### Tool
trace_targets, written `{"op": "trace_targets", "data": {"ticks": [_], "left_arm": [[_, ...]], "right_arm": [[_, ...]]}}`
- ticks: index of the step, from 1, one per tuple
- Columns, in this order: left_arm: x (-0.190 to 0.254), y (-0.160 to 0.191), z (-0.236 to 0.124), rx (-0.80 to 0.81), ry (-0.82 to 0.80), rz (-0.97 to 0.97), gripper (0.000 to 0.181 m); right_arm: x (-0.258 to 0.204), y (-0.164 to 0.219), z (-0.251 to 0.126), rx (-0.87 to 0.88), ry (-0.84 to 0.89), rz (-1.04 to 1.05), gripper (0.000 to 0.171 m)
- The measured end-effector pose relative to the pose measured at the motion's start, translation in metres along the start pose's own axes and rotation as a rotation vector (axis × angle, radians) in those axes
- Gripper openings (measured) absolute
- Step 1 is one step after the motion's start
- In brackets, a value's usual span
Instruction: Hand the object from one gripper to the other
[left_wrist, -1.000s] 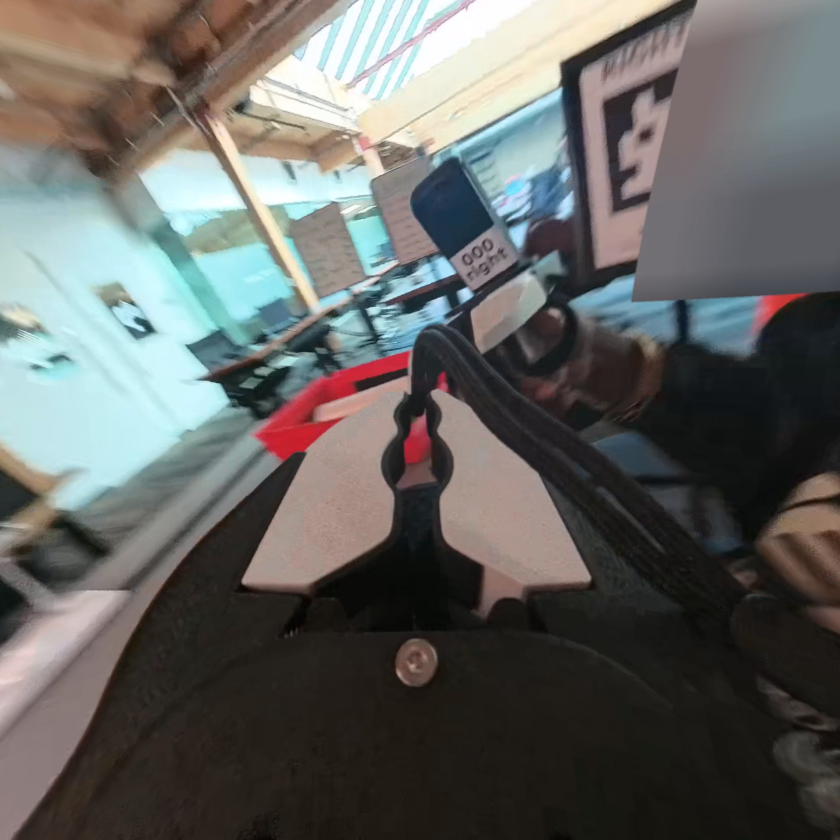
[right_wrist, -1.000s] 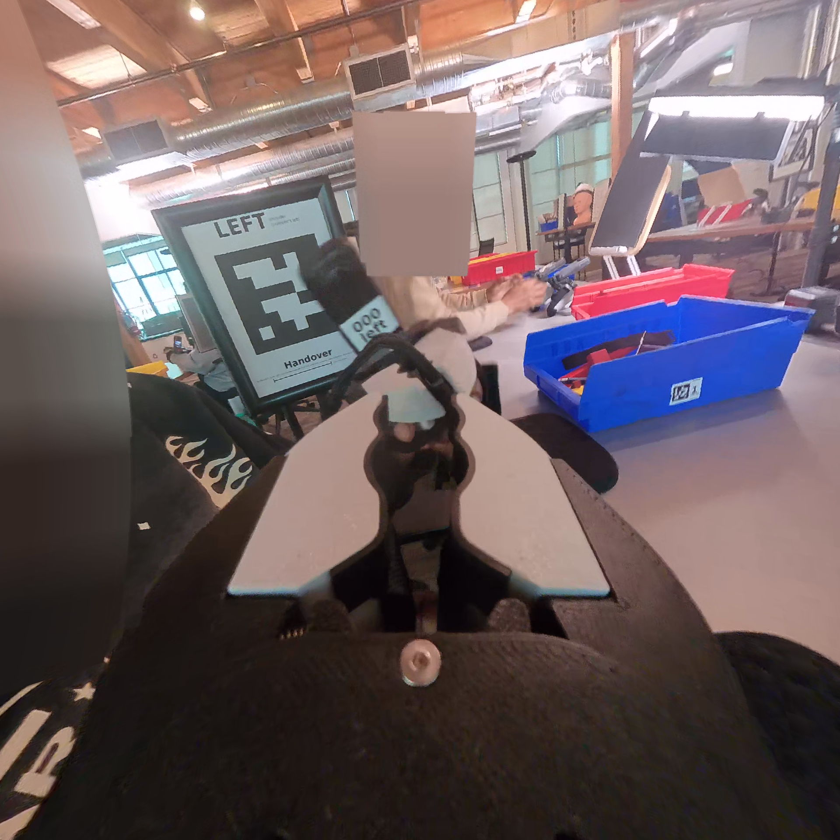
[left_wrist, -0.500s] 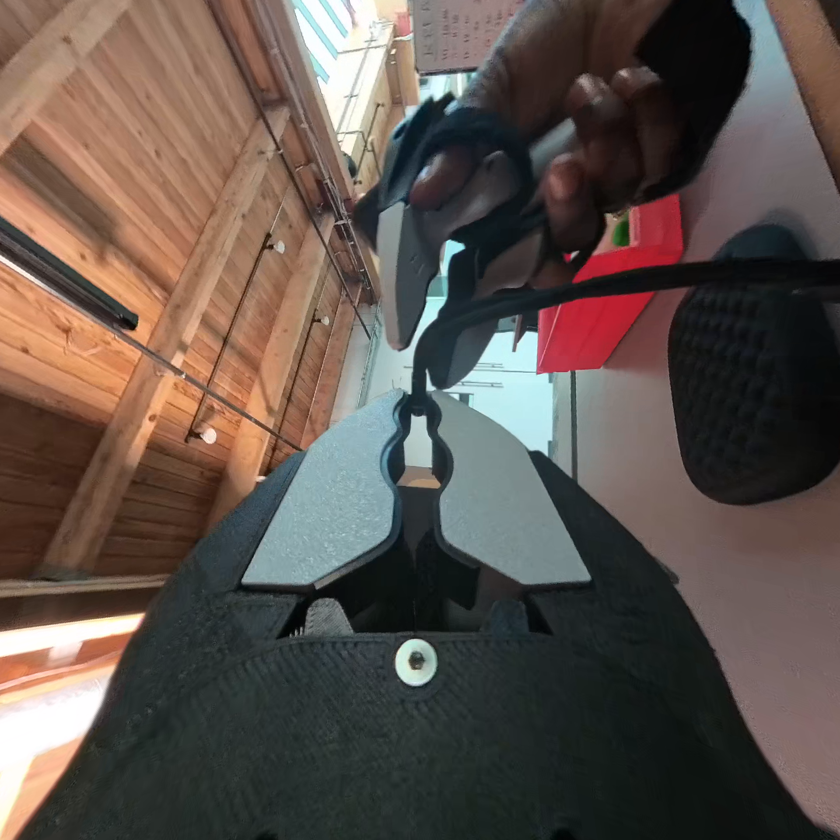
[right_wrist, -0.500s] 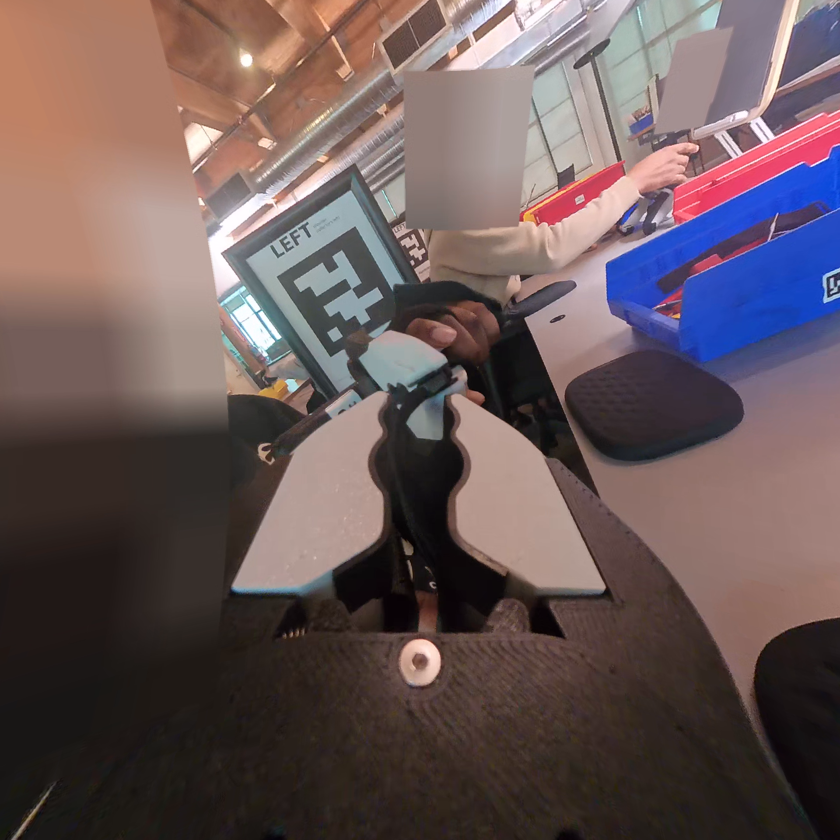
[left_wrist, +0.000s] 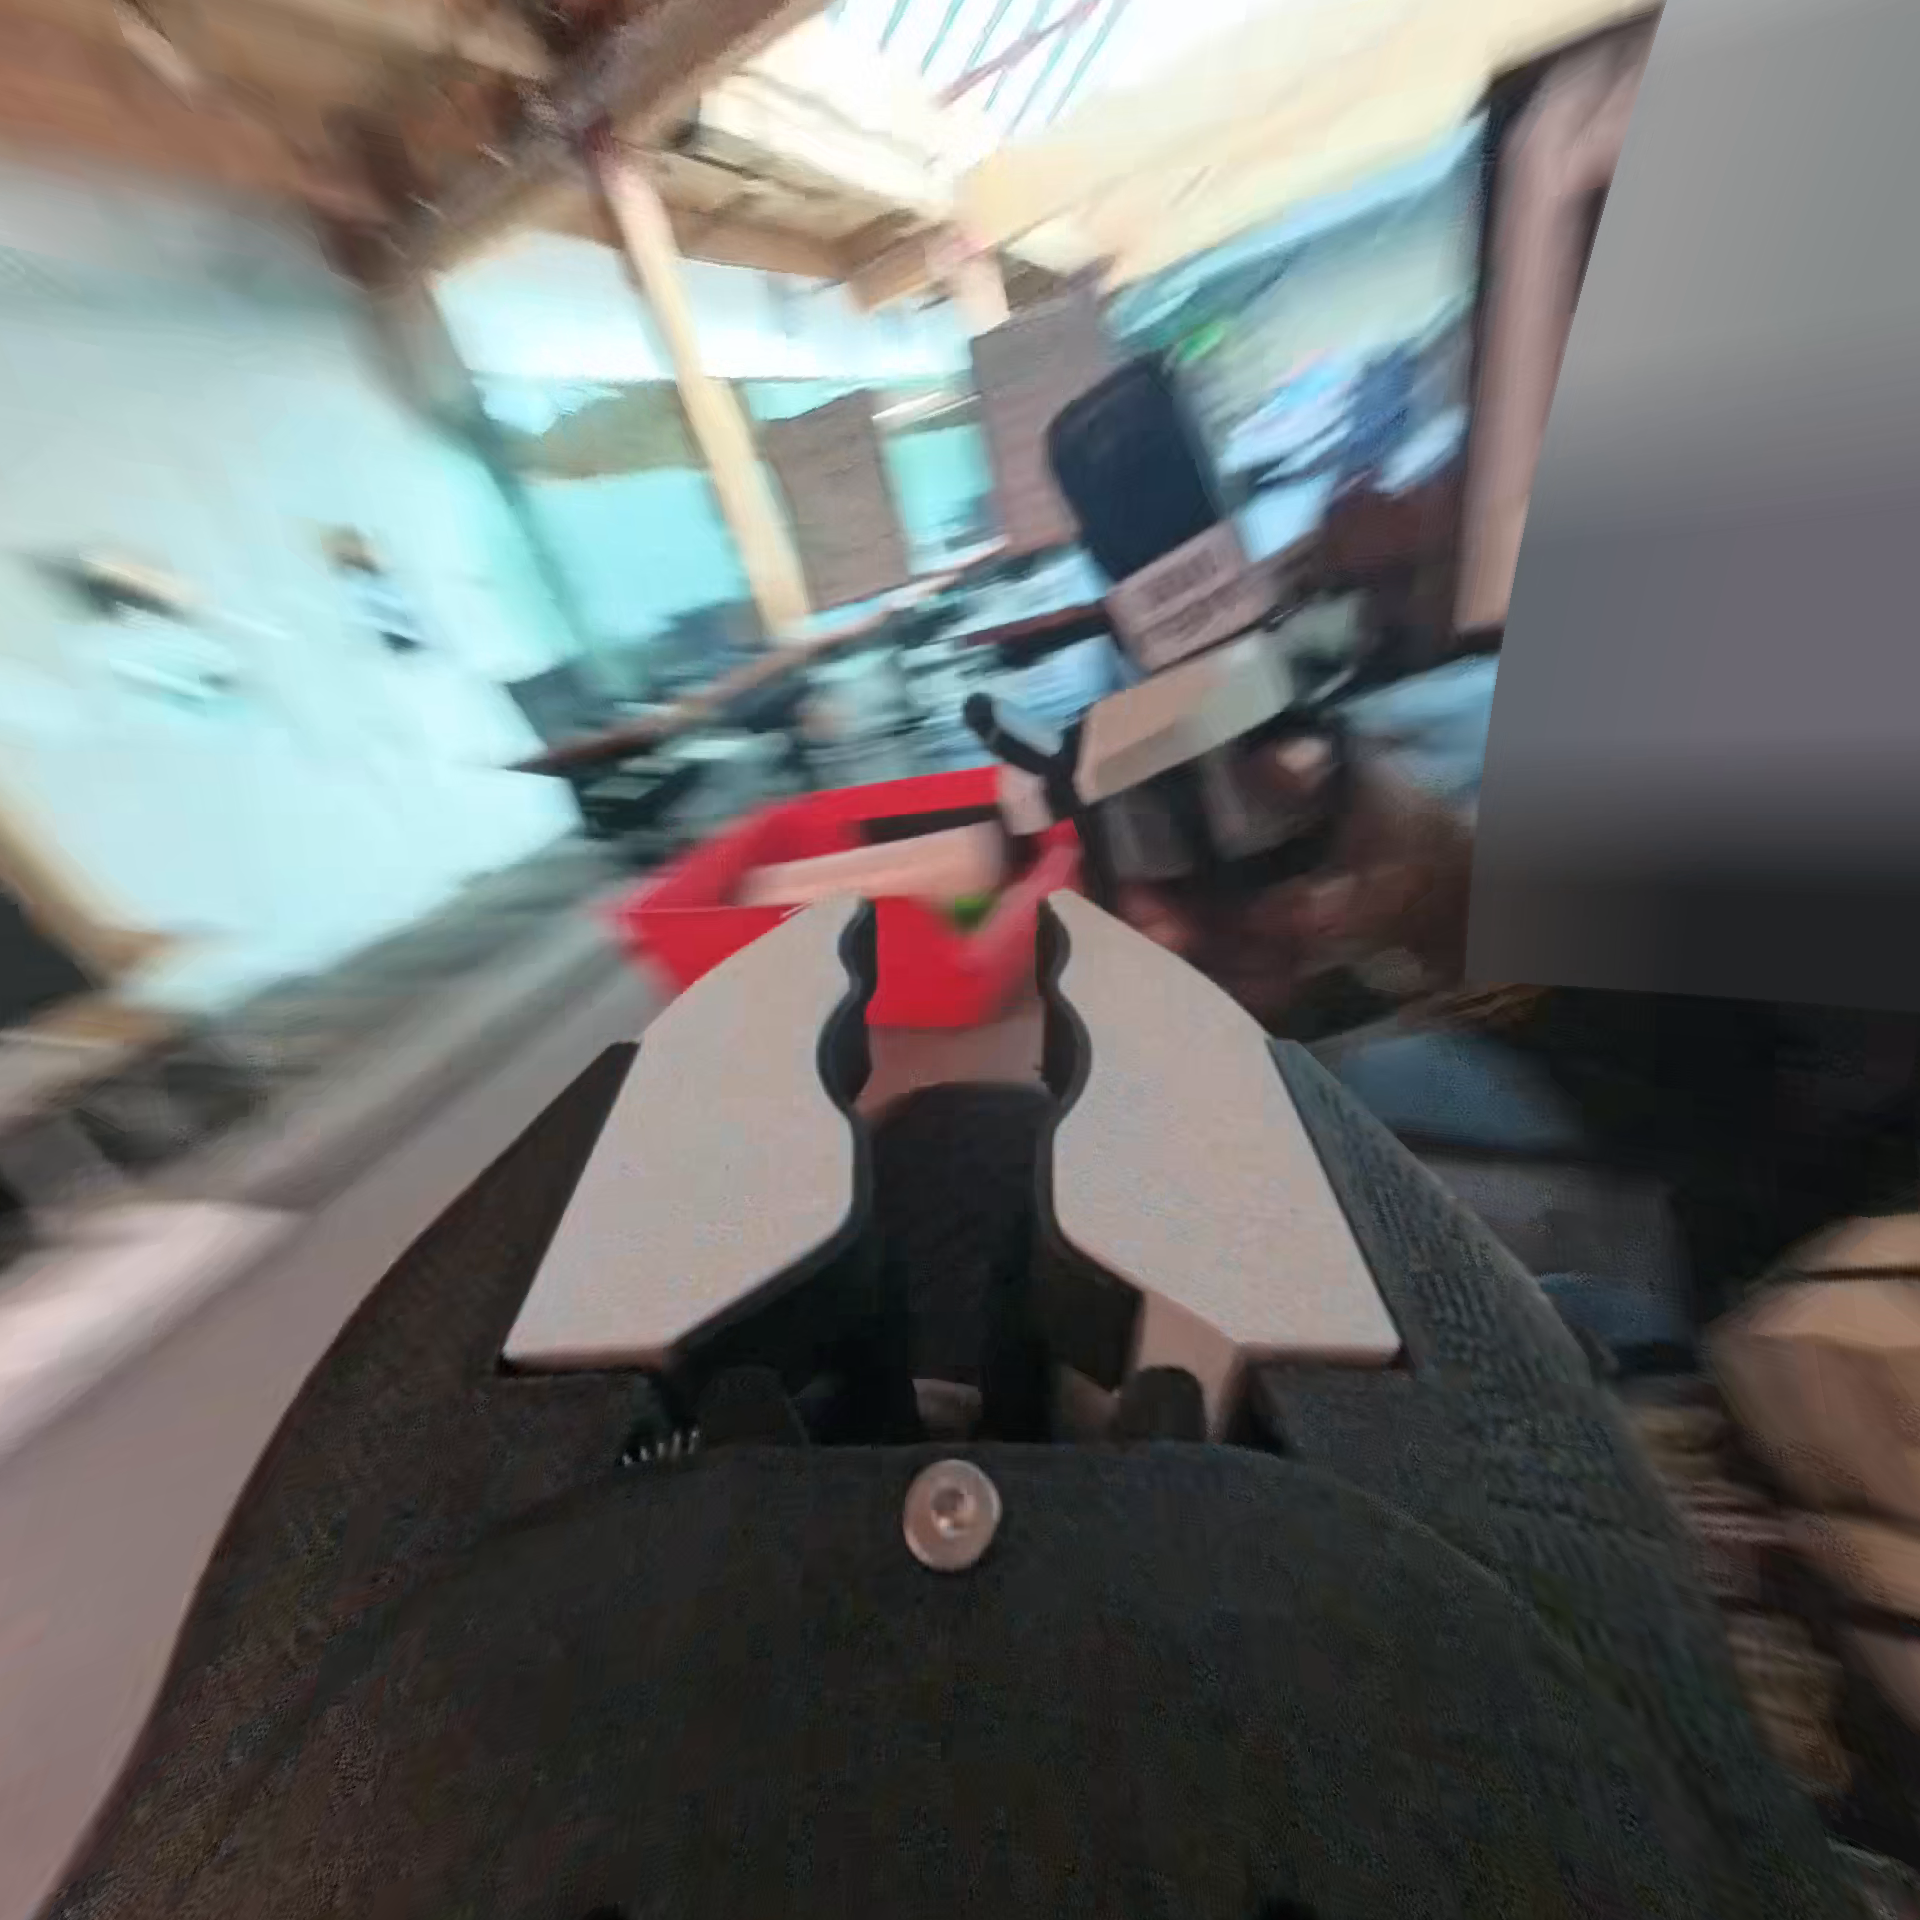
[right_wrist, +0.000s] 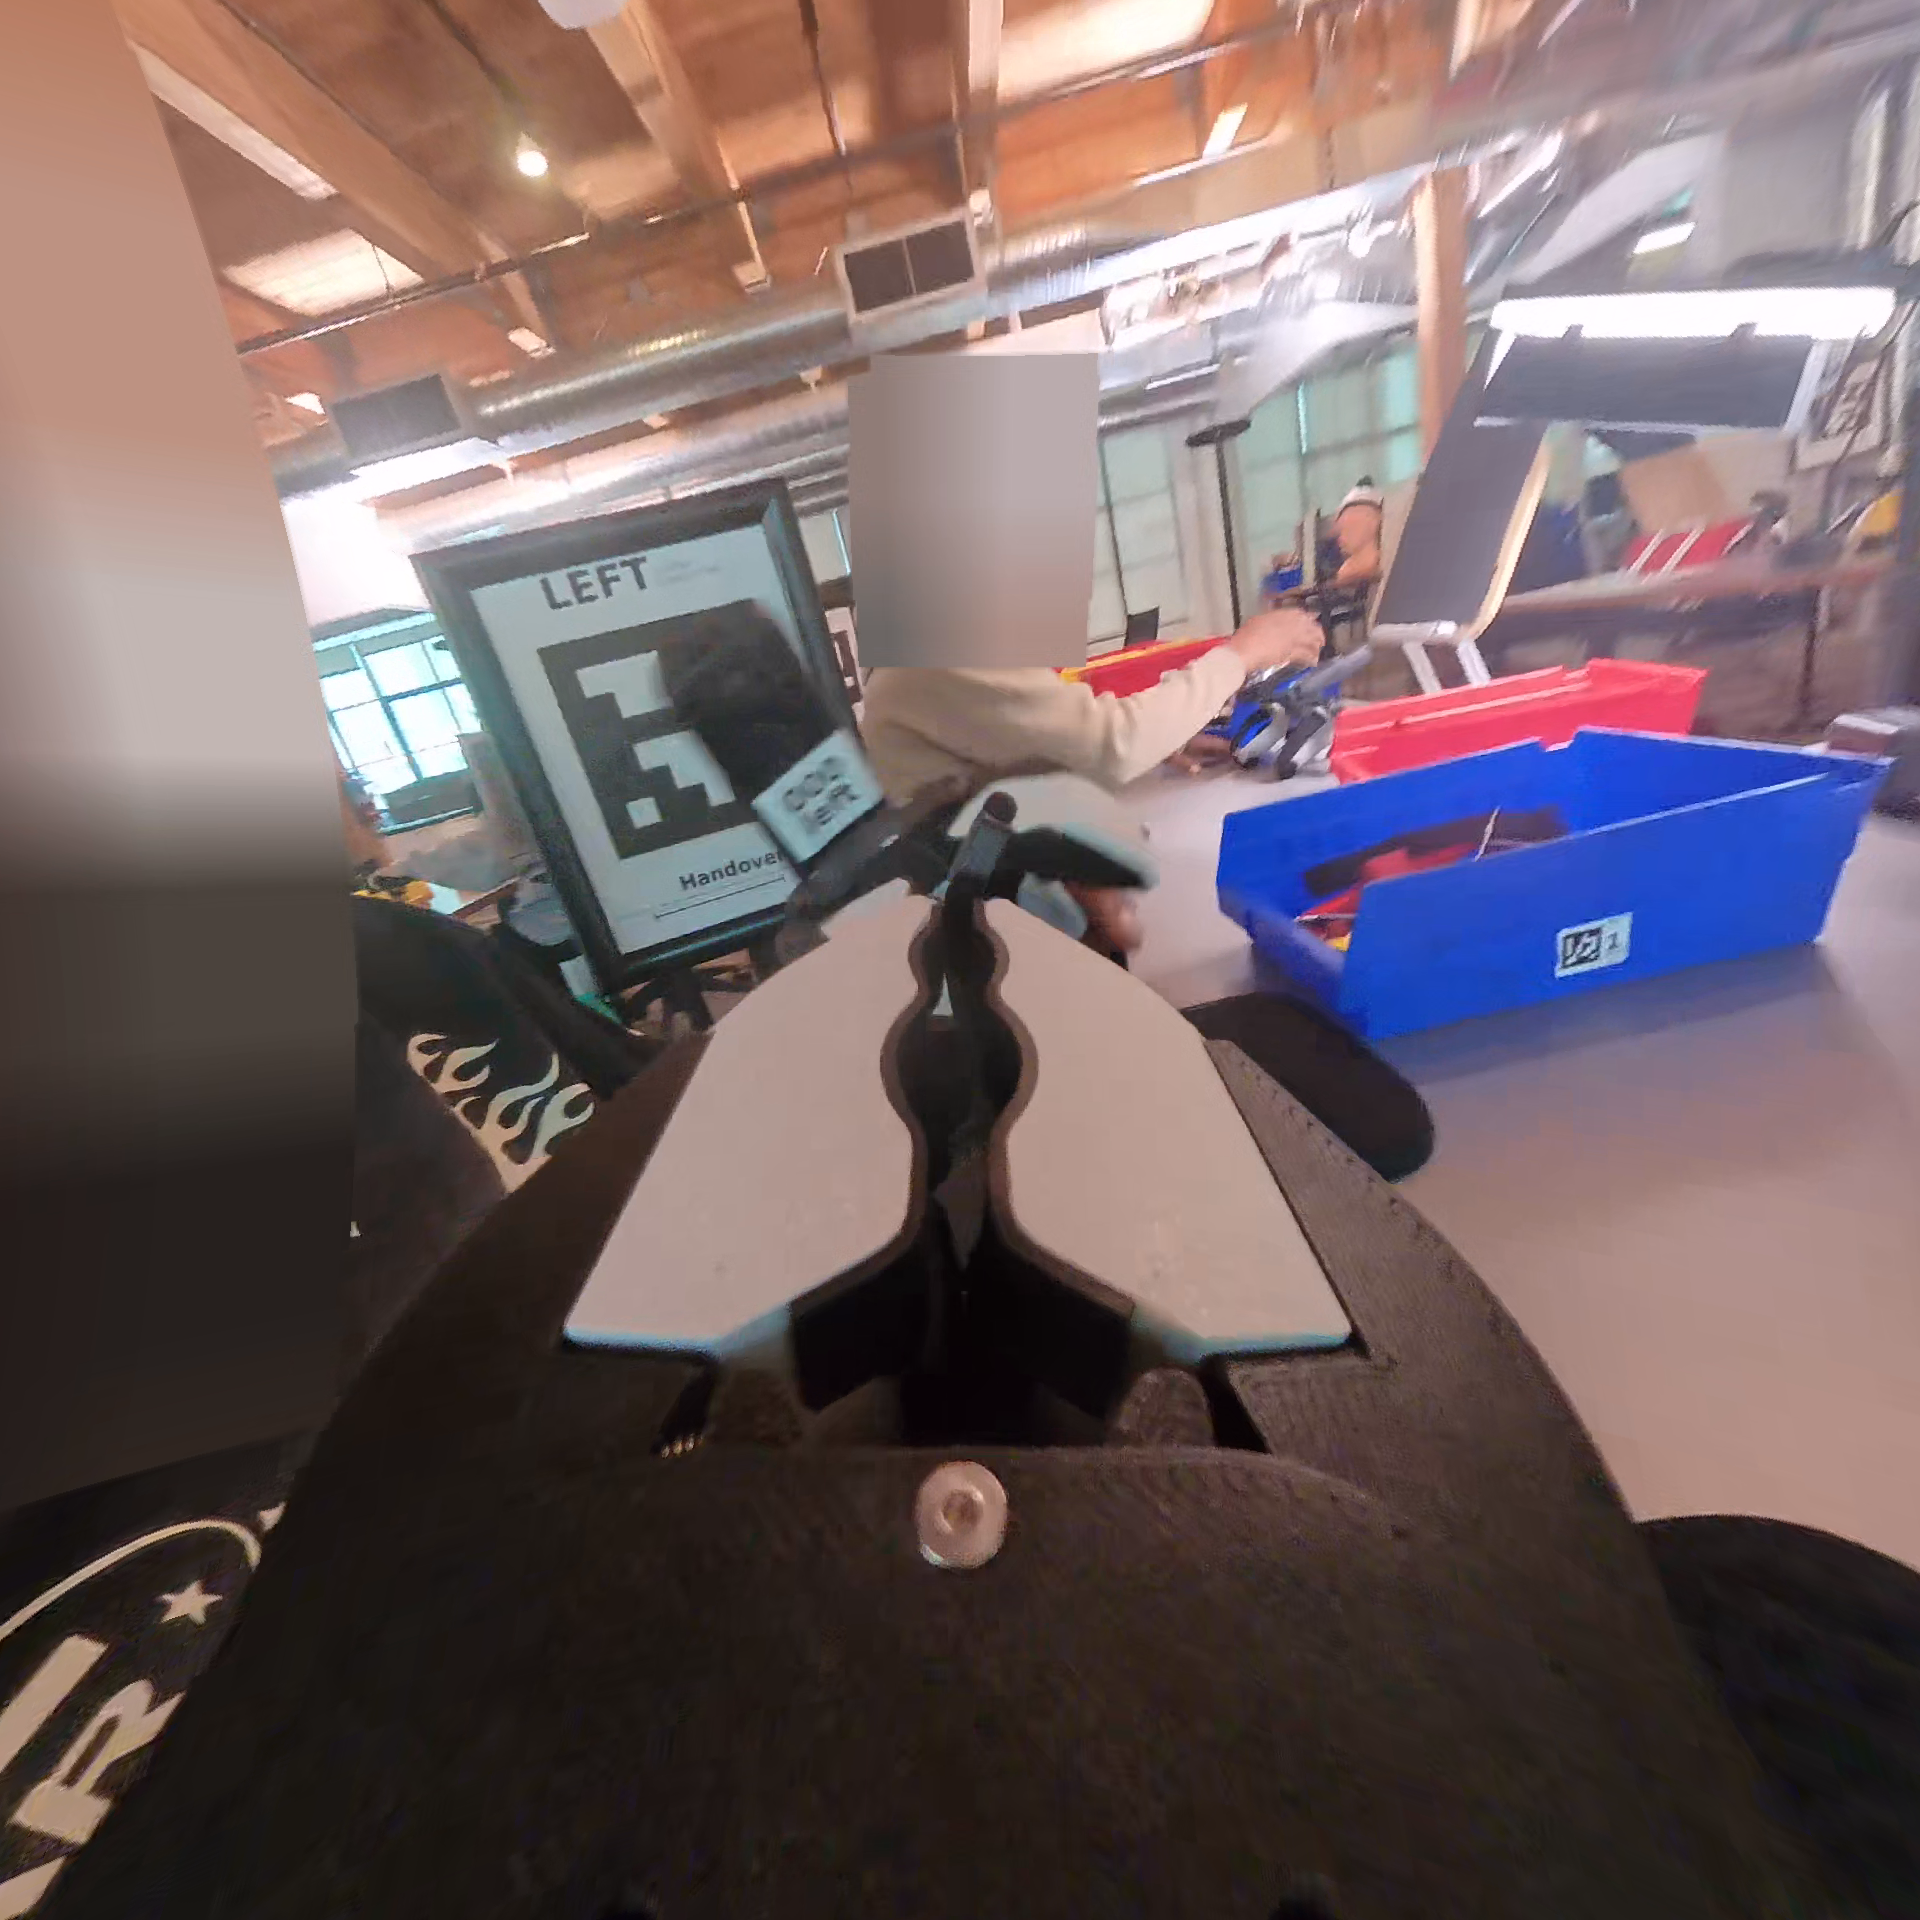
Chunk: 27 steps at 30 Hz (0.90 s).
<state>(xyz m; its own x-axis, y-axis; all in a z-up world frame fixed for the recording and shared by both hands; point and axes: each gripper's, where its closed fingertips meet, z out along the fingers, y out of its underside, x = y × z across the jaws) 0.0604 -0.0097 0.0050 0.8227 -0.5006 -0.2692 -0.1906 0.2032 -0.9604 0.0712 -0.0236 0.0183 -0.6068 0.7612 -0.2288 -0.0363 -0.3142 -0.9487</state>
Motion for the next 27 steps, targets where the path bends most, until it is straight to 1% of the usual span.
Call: {"op": "trace_targets", "data": {"ticks": [1,2,3,4,6,8,10,12,14,16,17,20,25,27], "left_arm": [[0.012,-0.005,-0.002,0.042,0.148,-0.196,0.031],[0.021,-0.011,-0.004,0.08,0.275,-0.353,0.032],[0.023,-0.015,-0.005,0.103,0.342,-0.462,0.031],[0.022,-0.014,-0.003,0.103,0.356,-0.514,0.031],[0.021,-0.006,0.002,0.079,0.327,-0.498,0.027],[0.027,-0.002,0.005,0.053,0.334,-0.462,0.023],[0.033,-0.003,0.006,0.05,0.348,-0.439,0.014],[0.031,-0.003,0.006,0.053,0.328,-0.414,0.005],[0.031,-0.007,0.003,0.071,0.34,-0.419,0.004],[0.028,-0.012,0.0,0.102,0.343,-0.435,0.004],[0.026,-0.014,-0.002,0.113,0.343,-0.442,0.005],[0.024,-0.019,-0.006,0.144,0.356,-0.463,0.004],[0.027,-0.02,-0.006,0.147,0.378,-0.47,0.005],[0.028,-0.02,-0.006,0.15,0.386,-0.47,0.004]], "right_arm": [[-0.001,-0.001,-0.001,0.005,0.0,-0.019,0.004],[-0.001,-0.002,-0.001,0.006,0.0,-0.037,0.005],[-0.001,-0.002,-0.001,0.004,0.008,-0.05,0.005],[0.0,-0.001,0.0,-0.001,0.015,-0.062,0.004],[-0.002,0.002,0.002,-0.017,0.008,-0.074,0.005],[-0.003,0.005,0.004,-0.032,0.009,-0.081,0.004],[-0.003,0.008,0.006,-0.045,0.013,-0.09,0.005],[-0.004,0.007,0.006,-0.04,0.009,-0.09,0.004],[-0.006,0.004,0.005,-0.023,0.003,-0.104,0.006],[-0.007,0.0,0.003,0.003,0.004,-0.11,0.014],[-0.006,0.001,0.002,-0.002,-0.001,-0.107,0.019],[-0.006,0.013,0.002,-0.079,-0.034,-0.072,0.021],[-0.011,0.028,0.012,-0.142,-0.072,-0.074,0.019],[-0.012,0.028,0.013,-0.135,-0.077,-0.079,0.005]]}}
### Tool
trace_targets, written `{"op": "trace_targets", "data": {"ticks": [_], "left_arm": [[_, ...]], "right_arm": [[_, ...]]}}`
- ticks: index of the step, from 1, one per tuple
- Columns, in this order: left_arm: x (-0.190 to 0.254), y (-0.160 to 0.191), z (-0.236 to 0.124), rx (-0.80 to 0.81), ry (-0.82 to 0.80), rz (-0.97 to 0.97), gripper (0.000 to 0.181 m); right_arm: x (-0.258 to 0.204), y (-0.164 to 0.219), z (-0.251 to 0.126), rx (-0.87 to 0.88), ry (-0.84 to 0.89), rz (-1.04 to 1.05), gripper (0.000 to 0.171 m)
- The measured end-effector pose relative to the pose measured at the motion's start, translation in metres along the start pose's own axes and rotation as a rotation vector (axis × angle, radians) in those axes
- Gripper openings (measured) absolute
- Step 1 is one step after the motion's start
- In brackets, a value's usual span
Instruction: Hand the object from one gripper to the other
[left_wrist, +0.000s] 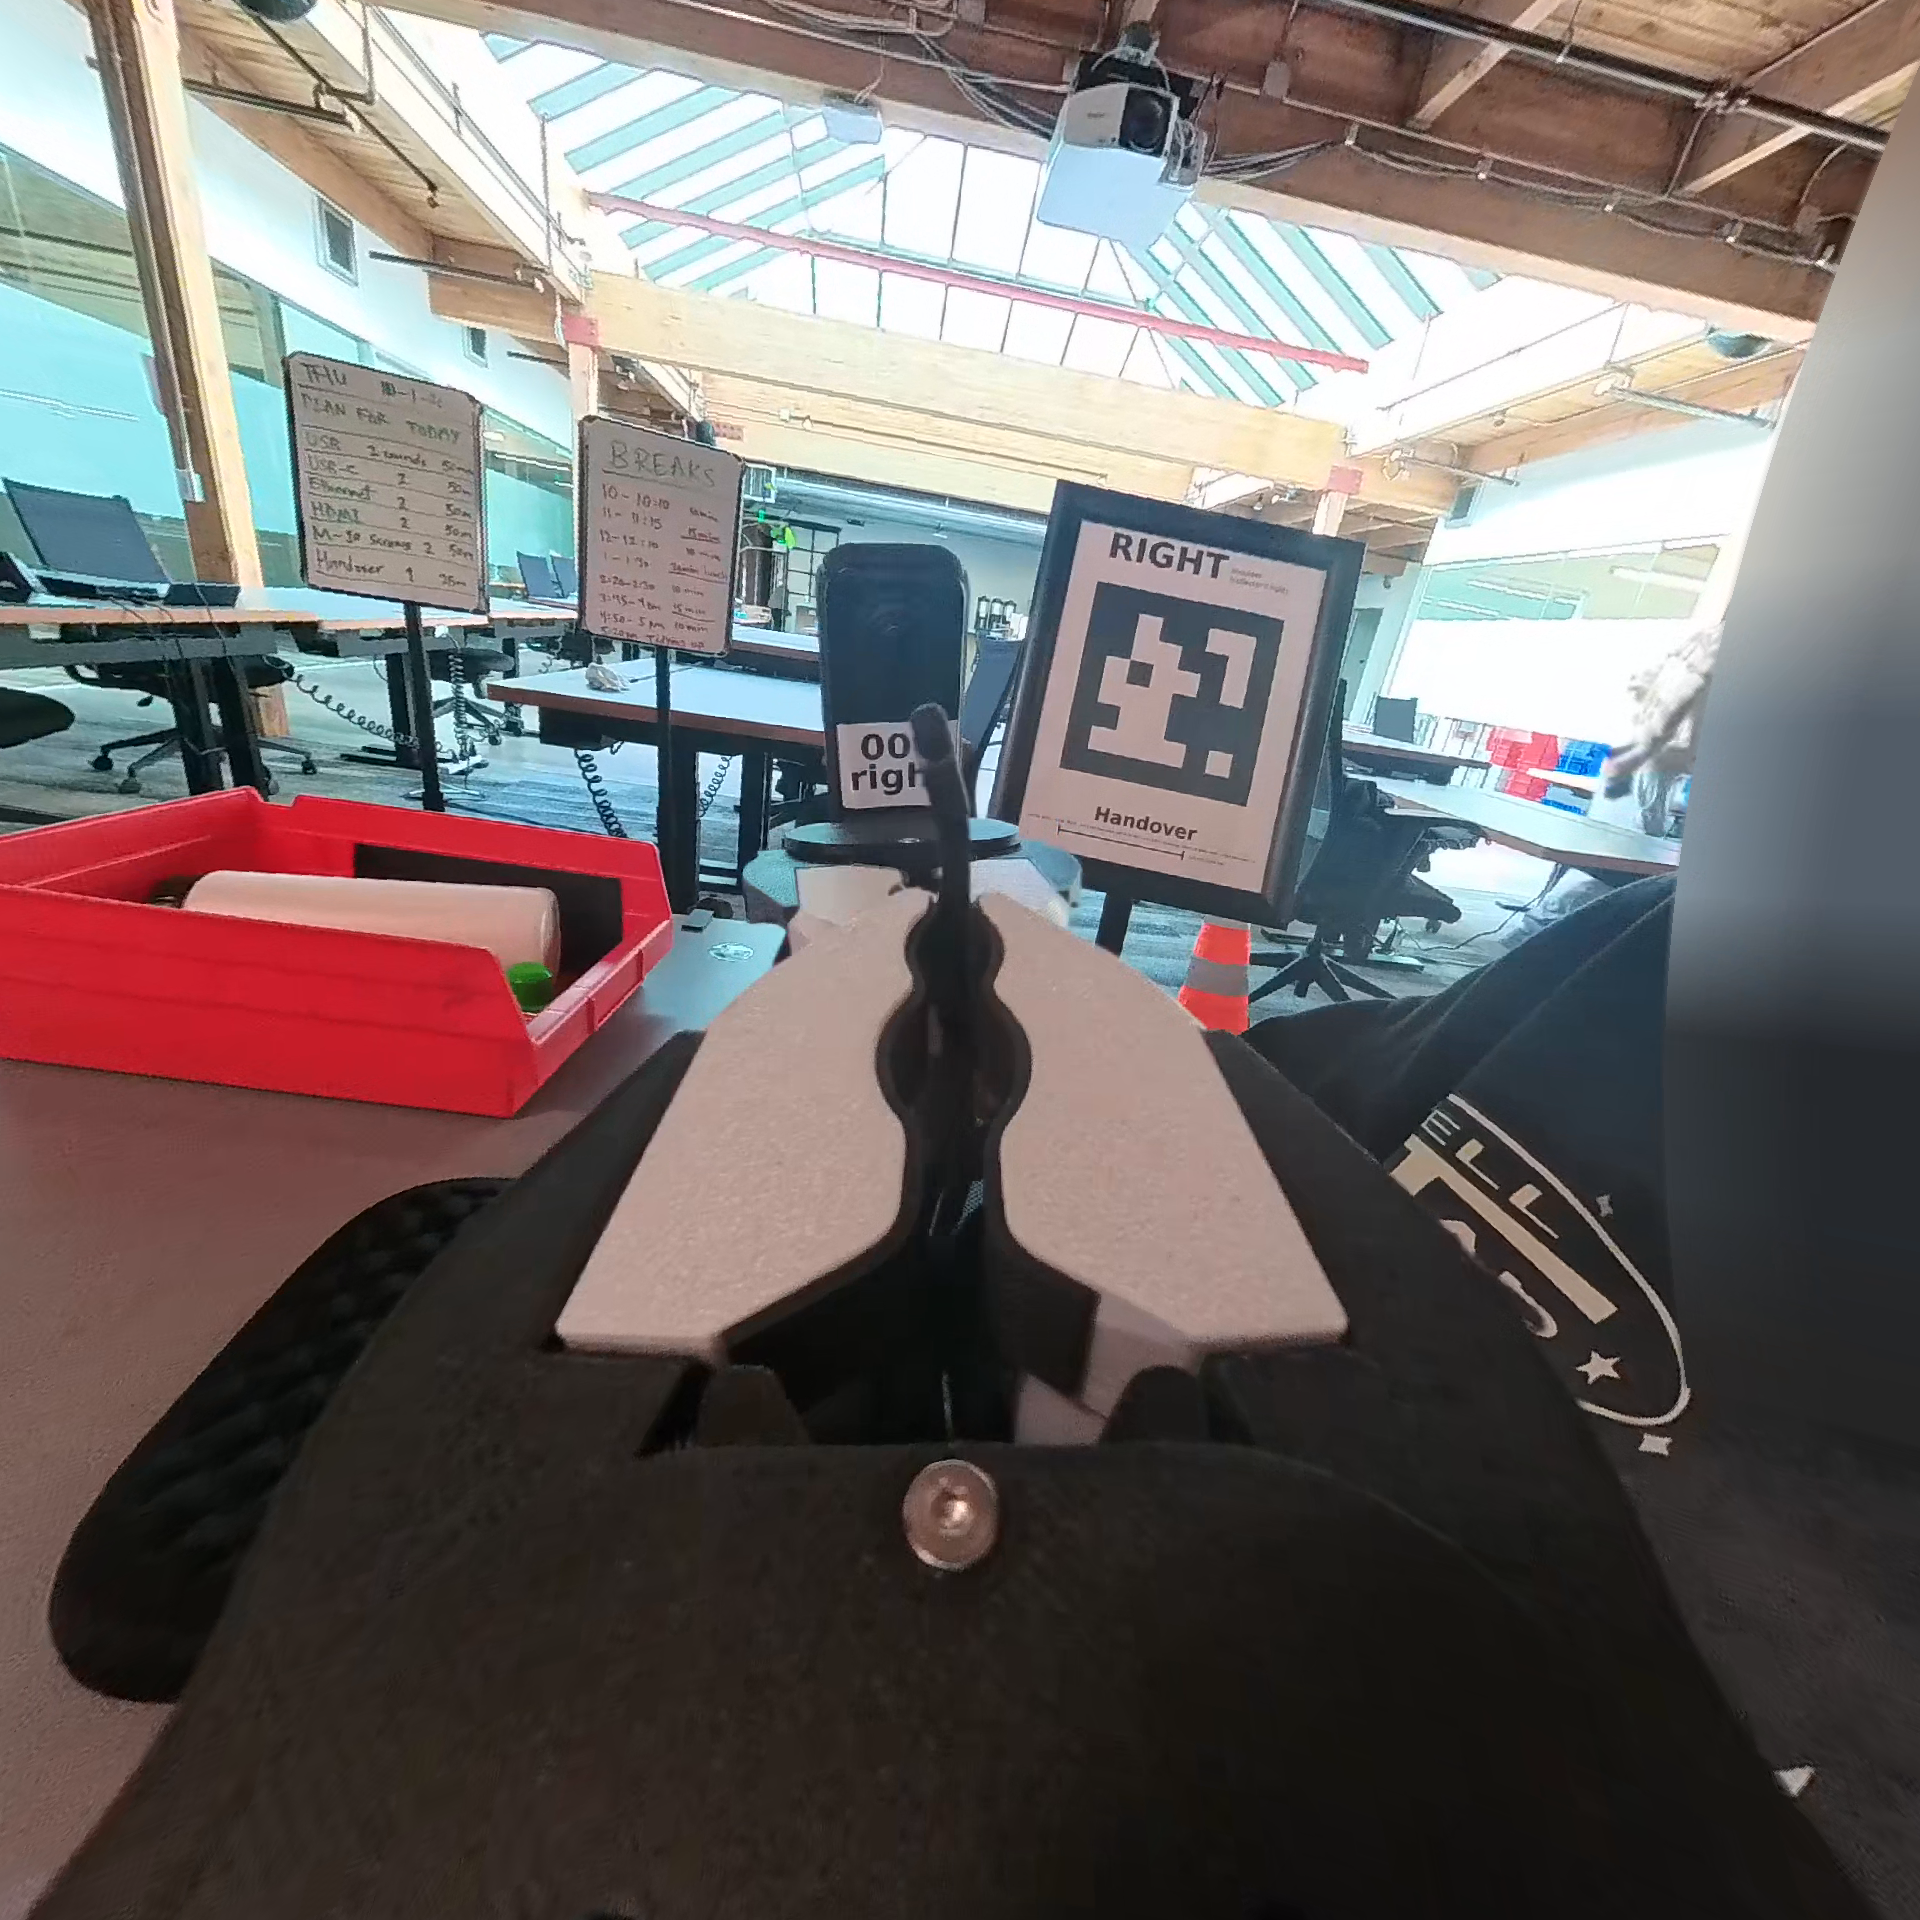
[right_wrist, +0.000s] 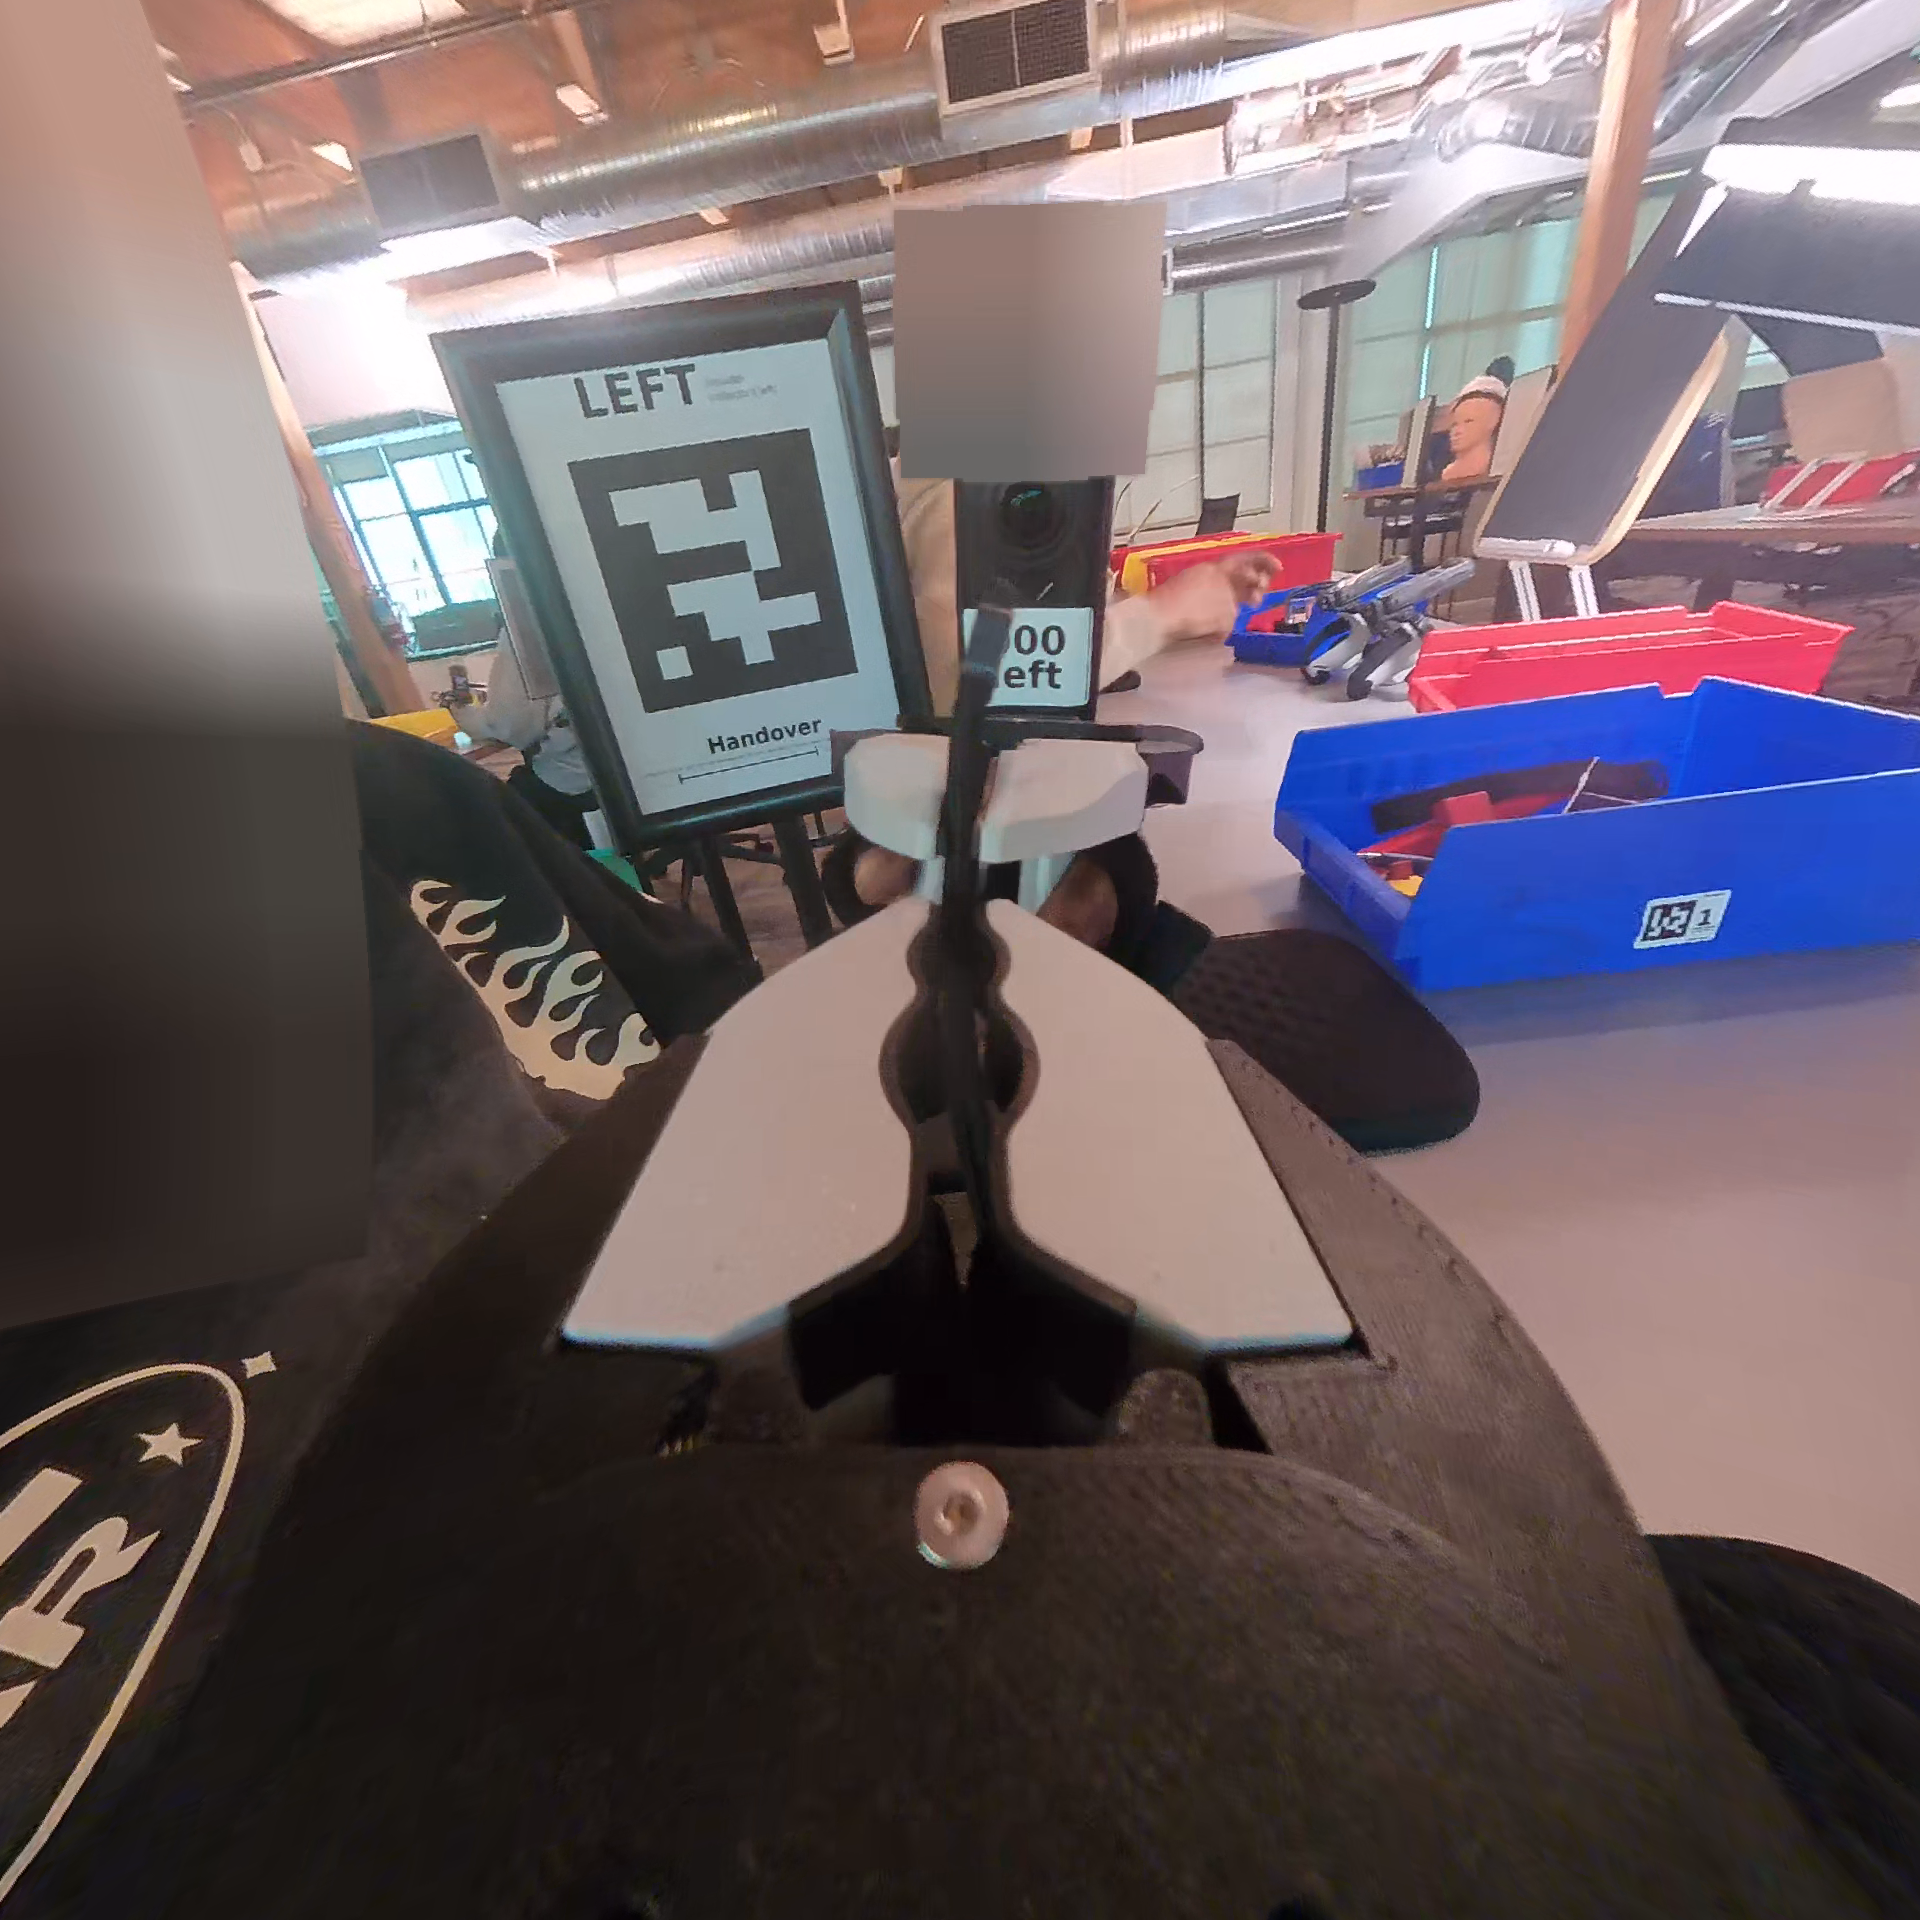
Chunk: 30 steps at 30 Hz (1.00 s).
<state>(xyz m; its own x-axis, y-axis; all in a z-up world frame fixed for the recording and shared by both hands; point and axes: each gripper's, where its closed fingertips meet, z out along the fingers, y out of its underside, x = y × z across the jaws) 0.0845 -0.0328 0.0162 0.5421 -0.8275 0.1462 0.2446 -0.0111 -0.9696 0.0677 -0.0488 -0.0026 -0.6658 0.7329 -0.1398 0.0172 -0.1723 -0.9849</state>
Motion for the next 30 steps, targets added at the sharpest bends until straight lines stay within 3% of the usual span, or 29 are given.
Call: {"op": "trace_targets", "data": {"ticks": [8,13,16,23,30], "left_arm": [[-0.007,0.005,-0.001,-0.037,-0.029,-0.011,0.022],[-0.007,0.018,0.006,-0.096,-0.036,0.01,0.019],[-0.006,0.018,0.006,-0.089,-0.029,0.021,0.006],[-0.004,0.004,0.0,-0.017,-0.012,0.0,0.005],[-0.001,-0.001,-0.002,0.015,0.02,-0.027,0.005]], "right_arm": [[0.006,-0.017,-0.011,0.08,0.052,-0.007,0.005],[0.005,-0.021,-0.011,0.102,0.058,-0.008,0.005],[0.004,-0.02,-0.01,0.099,0.059,-0.013,0.004],[0.008,-0.023,-0.014,0.124,0.071,0.001,0.016],[0.0,-0.002,-0.001,0.008,0.003,0.006,0.018]]}}
